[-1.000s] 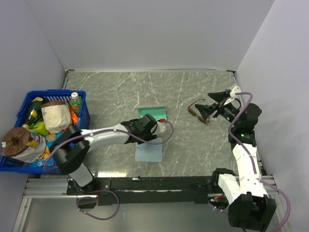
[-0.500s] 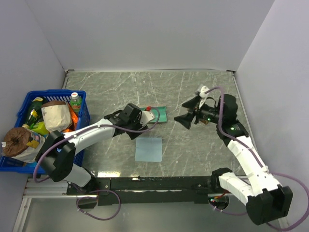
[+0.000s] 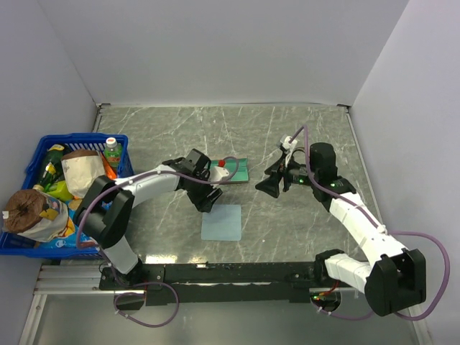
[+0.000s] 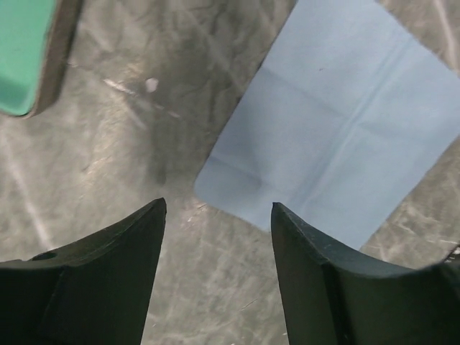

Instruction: Organize the sunglasses

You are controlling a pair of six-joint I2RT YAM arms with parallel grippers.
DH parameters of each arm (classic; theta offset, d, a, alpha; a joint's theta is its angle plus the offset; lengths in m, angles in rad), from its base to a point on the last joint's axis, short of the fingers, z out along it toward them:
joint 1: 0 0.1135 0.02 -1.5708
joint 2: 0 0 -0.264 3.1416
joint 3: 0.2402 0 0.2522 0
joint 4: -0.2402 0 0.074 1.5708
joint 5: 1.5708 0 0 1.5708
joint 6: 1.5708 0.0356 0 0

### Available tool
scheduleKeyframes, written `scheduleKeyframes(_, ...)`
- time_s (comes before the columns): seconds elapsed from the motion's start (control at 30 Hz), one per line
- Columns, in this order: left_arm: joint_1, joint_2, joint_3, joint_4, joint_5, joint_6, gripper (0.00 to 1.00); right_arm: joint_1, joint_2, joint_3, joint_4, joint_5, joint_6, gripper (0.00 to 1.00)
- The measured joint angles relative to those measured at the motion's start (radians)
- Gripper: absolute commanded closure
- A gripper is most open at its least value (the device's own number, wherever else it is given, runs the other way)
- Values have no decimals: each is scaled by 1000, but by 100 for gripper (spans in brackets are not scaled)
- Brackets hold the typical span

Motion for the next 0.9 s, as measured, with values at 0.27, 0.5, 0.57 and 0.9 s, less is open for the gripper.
scheduleKeyframes(0.27, 10, 64, 25, -19, 58, -16, 40, 3, -32, -31, 17, -11, -29, 19)
scheduleKeyframes(0.5, 11, 78, 26, -23, 59, -22, 43, 3, -42, -32, 21, -15, -40, 19)
scheduleKeyframes(0.57, 12, 80, 29, -24, 60, -21, 46, 3, -42, -32, 21, -15, -40, 19)
scheduleKeyframes(0.9, 13, 87, 31, -22, 66, -21, 52, 3, -42, -41, 26, -18, -48, 20)
